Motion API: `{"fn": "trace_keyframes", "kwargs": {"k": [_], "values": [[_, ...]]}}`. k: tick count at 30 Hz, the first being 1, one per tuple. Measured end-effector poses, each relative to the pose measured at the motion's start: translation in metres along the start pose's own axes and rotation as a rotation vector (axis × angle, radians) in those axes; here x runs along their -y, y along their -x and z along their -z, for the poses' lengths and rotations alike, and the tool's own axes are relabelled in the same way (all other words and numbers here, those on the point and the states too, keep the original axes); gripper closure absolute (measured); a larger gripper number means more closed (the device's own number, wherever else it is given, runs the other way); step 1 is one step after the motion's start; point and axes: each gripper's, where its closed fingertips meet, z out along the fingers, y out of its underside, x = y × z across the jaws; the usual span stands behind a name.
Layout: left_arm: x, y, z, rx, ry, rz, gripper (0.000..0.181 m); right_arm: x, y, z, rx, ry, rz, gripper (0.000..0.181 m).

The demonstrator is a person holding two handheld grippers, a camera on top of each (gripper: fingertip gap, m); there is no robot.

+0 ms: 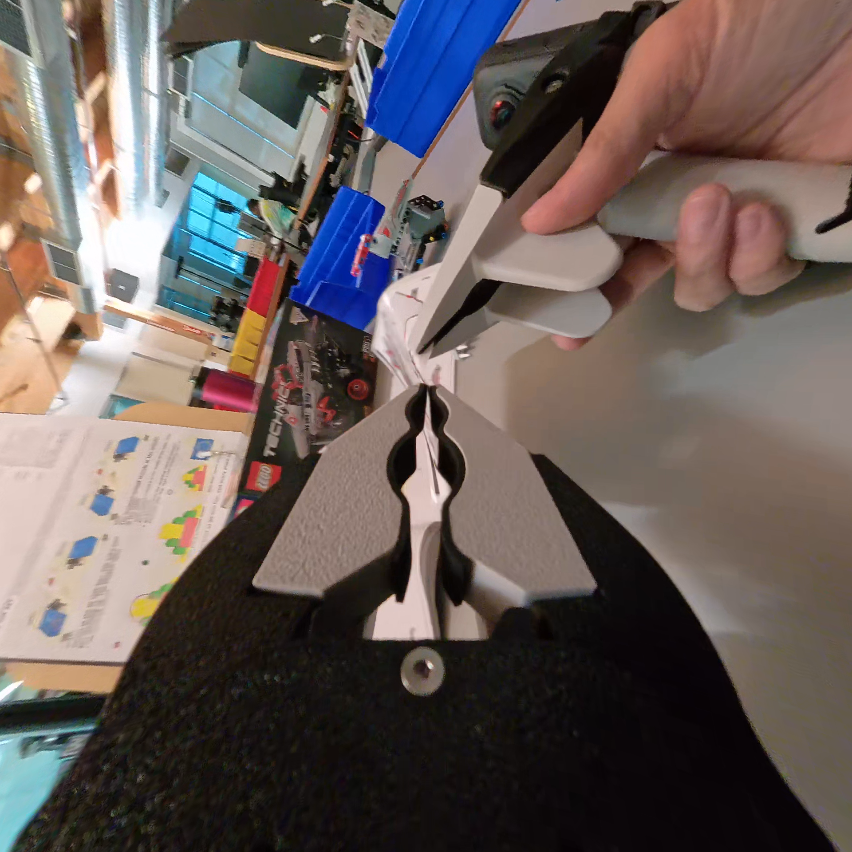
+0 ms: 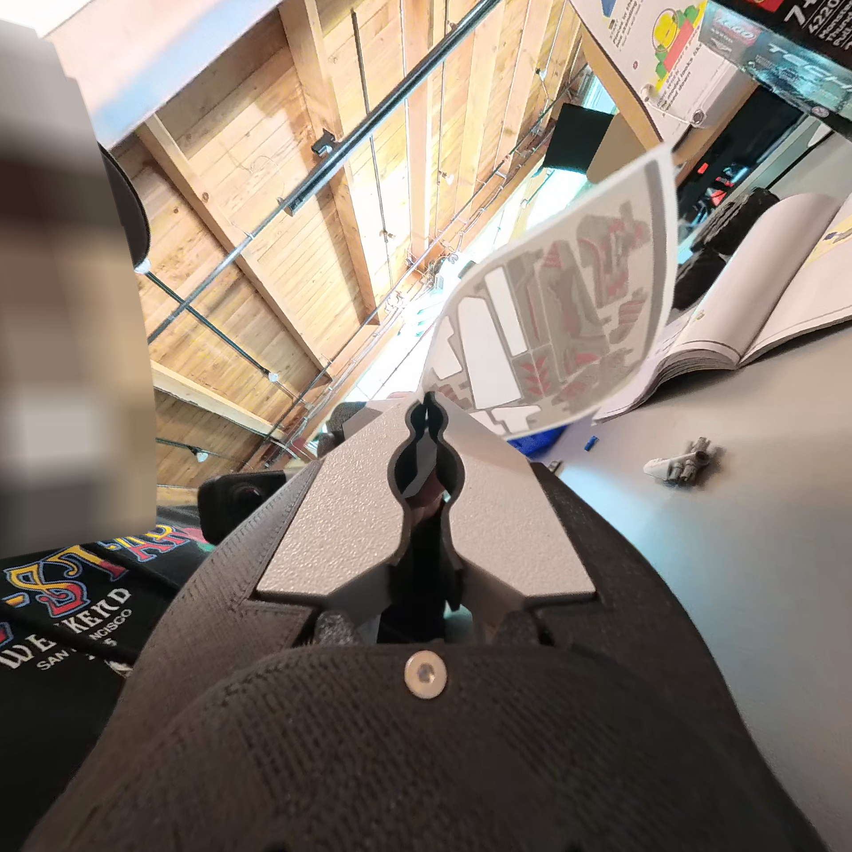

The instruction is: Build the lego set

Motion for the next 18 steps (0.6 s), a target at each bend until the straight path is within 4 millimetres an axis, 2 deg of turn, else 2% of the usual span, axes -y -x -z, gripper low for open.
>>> {"fn": "trace_keyframes", "kwargs": {"k": [4, 8, 18], "values": [[0.005, -0.007, 0.003, -0.132, -0.064, 0.246, 0.165, -0.004, 0.003, -0.001, -0.003, 0.035, 0.074, 0.181], [0.022, 0.003, 0.015, -0.243, -0.193, 0.522, 0.167, -0.011, 0.008, -0.003, -0.006, 0.097, 0.196, 0.181], [0.017, -0.005, 0.016, -0.316, -0.134, 0.576, 0.168, -0.021, 0.015, -0.004, -0.019, 0.181, 0.476, 0.181]]}}
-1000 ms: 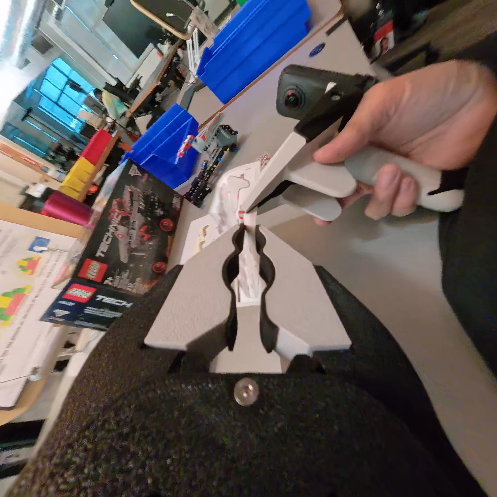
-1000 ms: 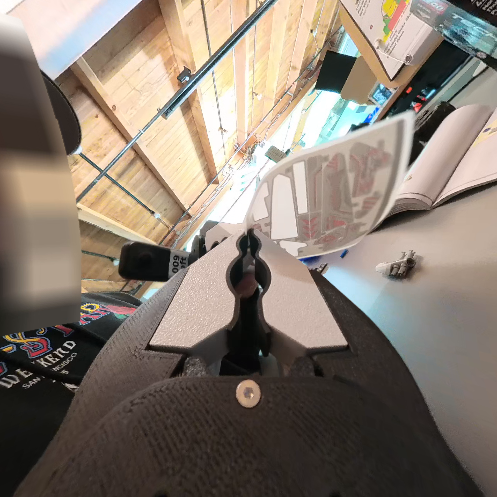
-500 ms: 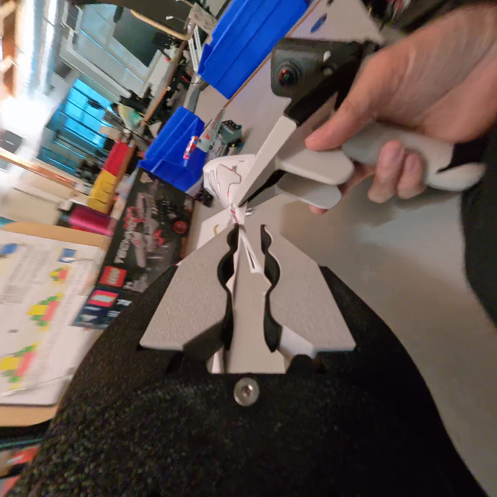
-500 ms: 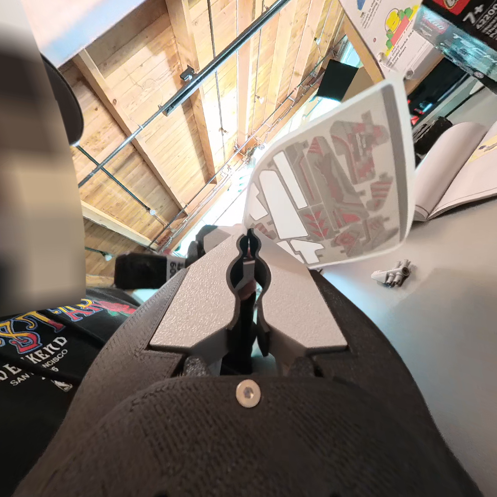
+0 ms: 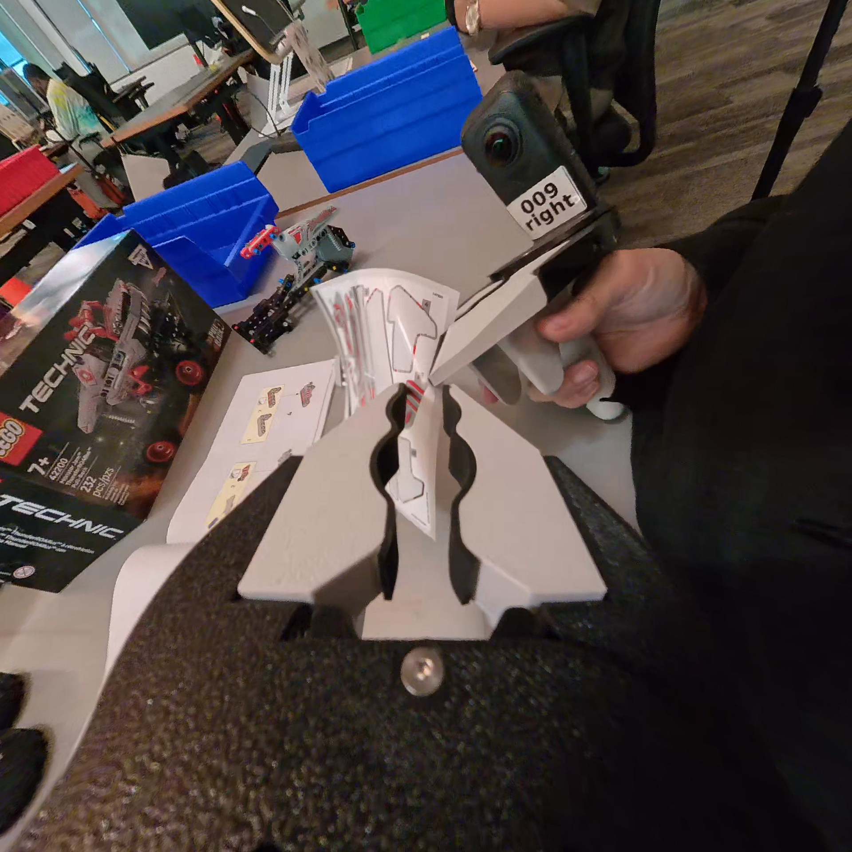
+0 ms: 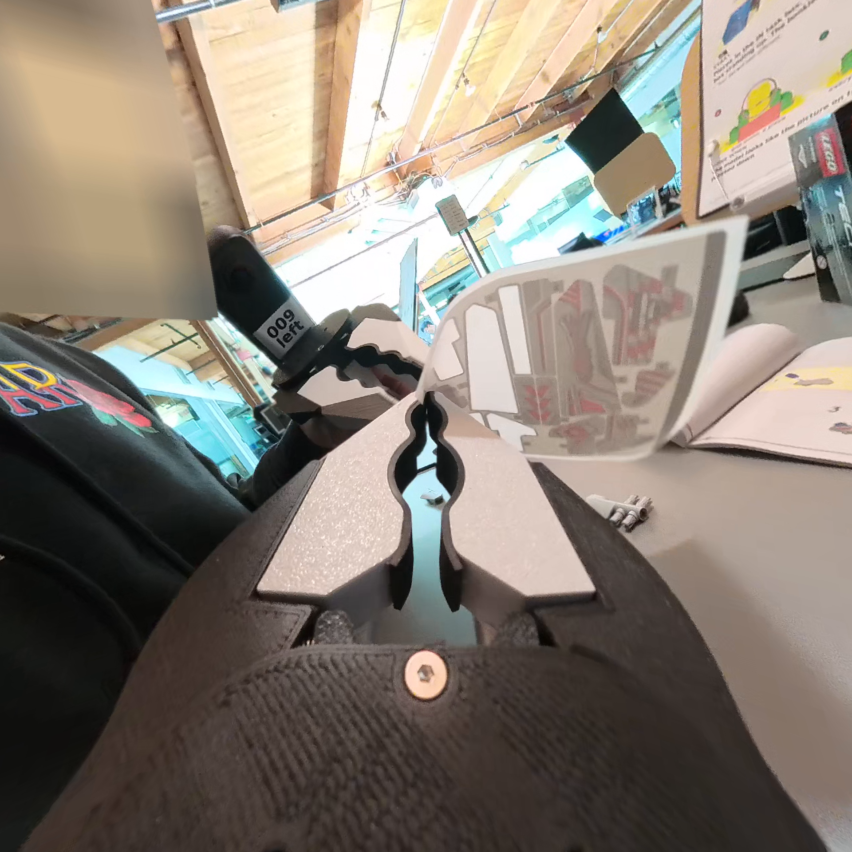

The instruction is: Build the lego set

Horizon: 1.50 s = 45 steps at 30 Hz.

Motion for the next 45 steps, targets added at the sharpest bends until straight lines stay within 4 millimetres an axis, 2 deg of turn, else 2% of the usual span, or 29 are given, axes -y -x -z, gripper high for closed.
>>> {"fn": "trace_keyframes", "kwargs": {"k": [9, 13, 19, 25, 30, 39, 45], "values": [[0.005, -0.018, 0.005, -0.187, -0.064, 0.139, 0.171, 0.002, 0.016, 0.004, 0.121, 0.002, 0.096, 0.181], [0.005, -0.025, 0.009, -0.261, -0.082, 0.165, 0.170, -0.003, 0.021, 0.004, 0.130, 0.062, 0.181, 0.181], [0.007, -0.027, 0.013, -0.312, -0.114, 0.195, 0.167, -0.008, 0.025, 0.003, 0.123, 0.122, 0.283, 0.181], [0.012, -0.028, 0.020, -0.361, -0.157, 0.238, 0.177, -0.012, 0.025, 0.005, 0.117, 0.159, 0.344, 0.181], [0.009, -0.018, 0.021, -0.292, -0.138, 0.218, 0.169, -0.013, 0.026, 0.004, 0.117, 0.167, 0.360, 0.181], [0.003, -0.025, 0.017, -0.305, -0.069, 0.195, 0.169, -0.014, 0.027, 0.001, 0.114, 0.158, 0.365, 0.181], [0.005, -0.028, 0.017, -0.343, -0.103, 0.228, 0.174, -0.014, 0.028, 0.004, 0.136, 0.154, 0.376, 0.181]]}}
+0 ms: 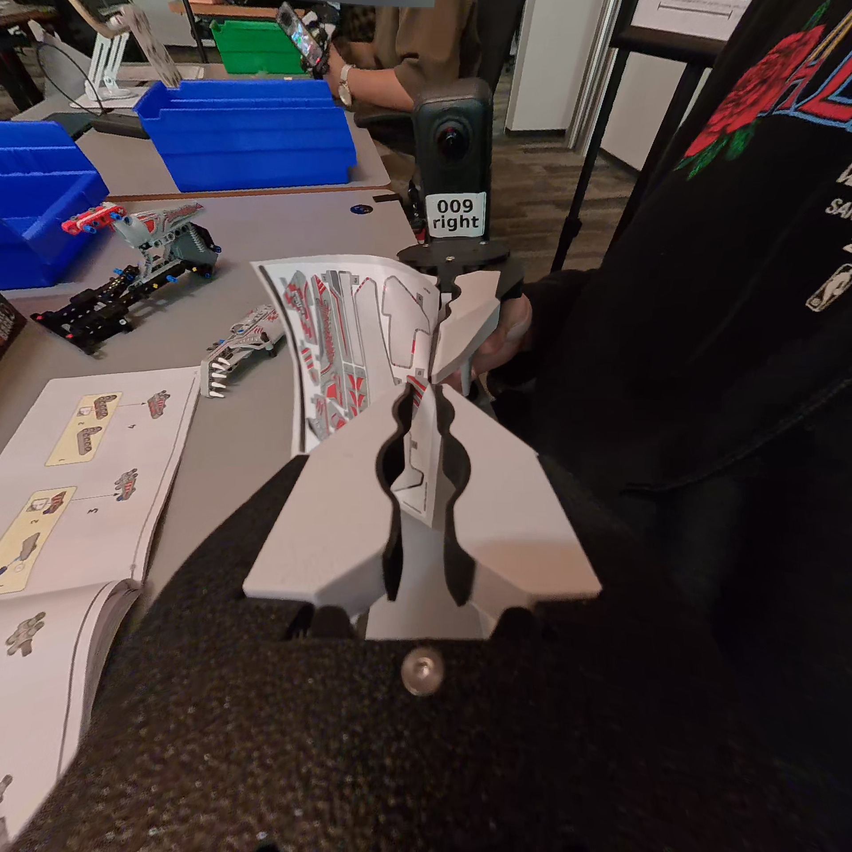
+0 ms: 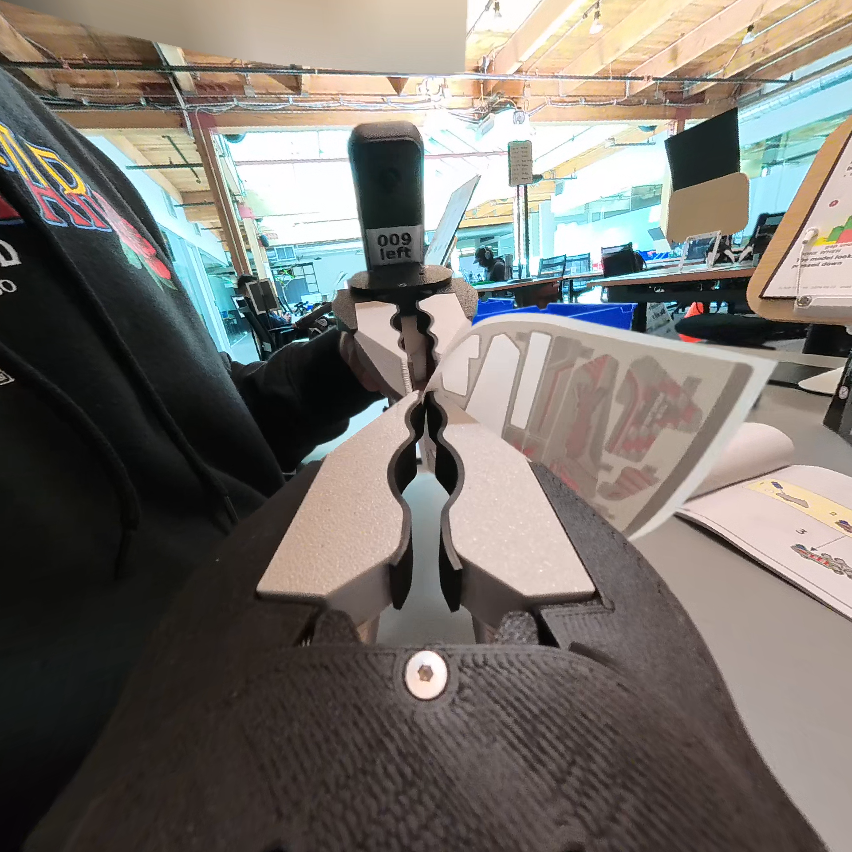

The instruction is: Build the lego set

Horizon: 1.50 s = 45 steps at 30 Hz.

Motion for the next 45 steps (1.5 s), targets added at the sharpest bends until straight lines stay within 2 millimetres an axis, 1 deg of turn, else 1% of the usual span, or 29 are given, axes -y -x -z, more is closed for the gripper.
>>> {"fn": "trace_keyframes", "kwargs": {"k": [6, 21, 24, 27, 29, 30, 31, 33, 40, 45], "values": [[0.000, -0.005, -0.001, -0.050, -0.021, 0.014, 0.175, -0.001, 0.004, 0.001, 0.020, 0.004, 0.035, 0.181], [-0.008, -0.013, -0.004, -0.166, -0.062, 0.082, 0.177, -0.011, 0.012, 0.004, 0.065, 0.123, 0.218, 0.181], [-0.007, -0.014, -0.004, -0.181, -0.081, 0.105, 0.181, -0.014, 0.012, 0.006, 0.067, 0.153, 0.253, 0.181], [-0.006, -0.013, -0.003, -0.176, -0.090, 0.101, 0.180, -0.013, 0.010, 0.006, 0.049, 0.154, 0.260, 0.181], [-0.004, -0.012, -0.003, -0.160, -0.090, 0.085, 0.174, -0.012, 0.009, 0.006, 0.042, 0.144, 0.254, 0.181], [-0.004, -0.010, -0.002, -0.137, -0.085, 0.075, 0.168, -0.011, 0.008, 0.006, 0.038, 0.138, 0.250, 0.181], [-0.005, -0.007, -0.002, -0.111, -0.075, 0.066, 0.167, -0.010, 0.008, 0.006, 0.033, 0.129, 0.242, 0.181], [-0.005, -0.003, -0.001, -0.068, -0.056, 0.035, 0.171, -0.009, 0.007, 0.005, 0.024, 0.116, 0.224, 0.181], [-0.008, 0.000, -0.008, 0.054, 0.037, -0.093, 0.168, -0.008, 0.005, 0.003, 0.012, 0.091, 0.195, 0.181], [-0.006, -0.004, -0.010, 0.038, 0.026, -0.102, 0.175, -0.005, 0.005, 0.005, 0.017, 0.081, 0.191, 0.181]]}}
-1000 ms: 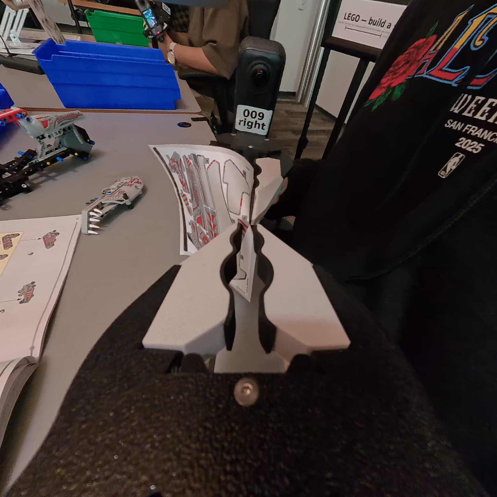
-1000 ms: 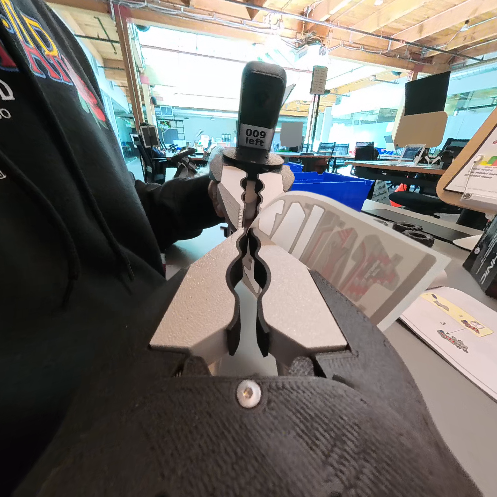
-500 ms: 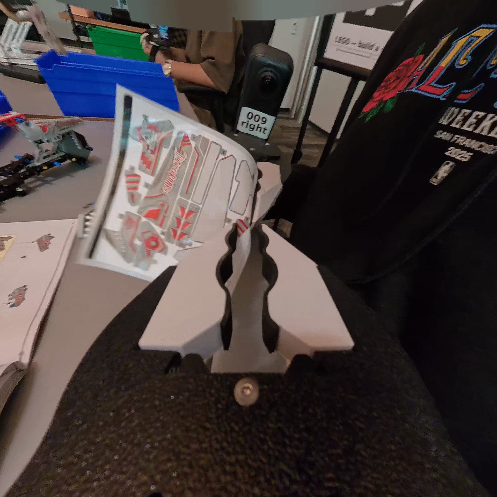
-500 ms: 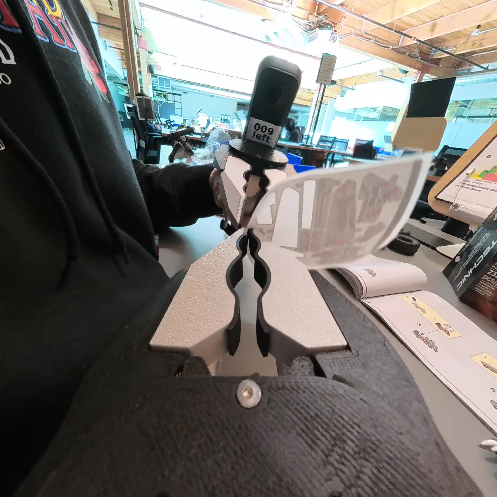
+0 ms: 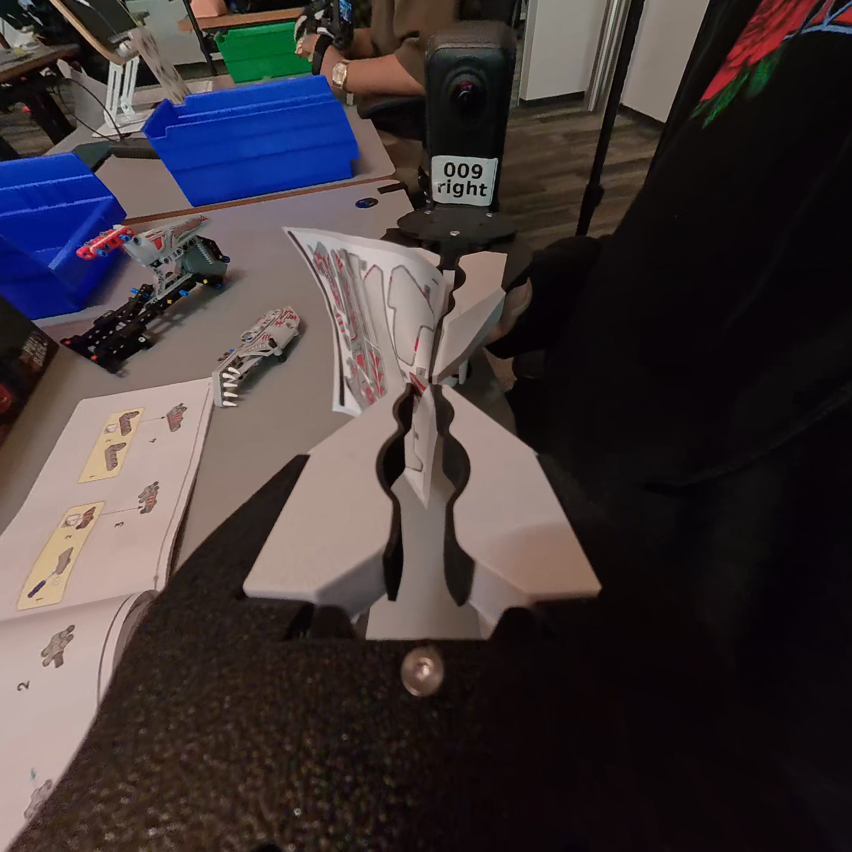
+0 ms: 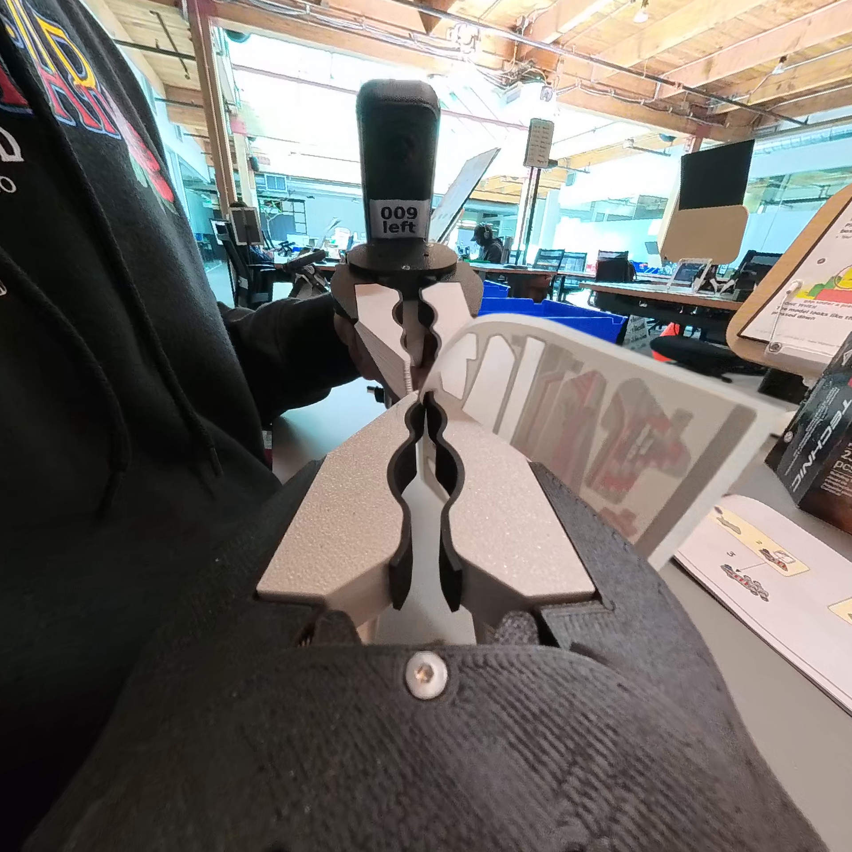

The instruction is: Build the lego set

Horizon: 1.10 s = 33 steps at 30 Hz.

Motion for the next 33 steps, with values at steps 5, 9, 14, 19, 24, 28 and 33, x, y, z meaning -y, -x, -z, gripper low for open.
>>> {"fn": "trace_keyframes", "kwargs": {"k": [5, 9, 14, 19, 24, 28, 33], "values": [[-0.003, -0.004, -0.002, -0.040, 0.005, -0.001, 0.175, -0.003, 0.001, 0.001, 0.006, 0.025, 0.030, 0.181], [-0.002, -0.004, -0.003, -0.062, -0.014, 0.017, 0.176, -0.002, 0.001, 0.001, 0.008, 0.033, 0.046, 0.181], [-0.005, -0.004, -0.004, -0.076, -0.008, 0.019, 0.177, -0.005, 0.002, 0.002, 0.012, 0.075, 0.086, 0.181], [-0.006, -0.007, -0.003, -0.113, -0.015, 0.050, 0.178, -0.007, 0.005, 0.002, 0.024, 0.108, 0.127, 0.181], [-0.009, -0.007, -0.004, -0.117, 0.010, 0.058, 0.177, -0.011, 0.005, 0.002, 0.021, 0.154, 0.176, 0.181], [-0.011, -0.006, -0.004, -0.114, 0.023, 0.062, 0.176, -0.013, 0.006, 0.002, 0.017, 0.170, 0.196, 0.181], [-0.013, -0.005, -0.001, -0.116, 0.026, 0.075, 0.175, -0.016, 0.004, 0.003, 0.007, 0.188, 0.209, 0.181]]}}
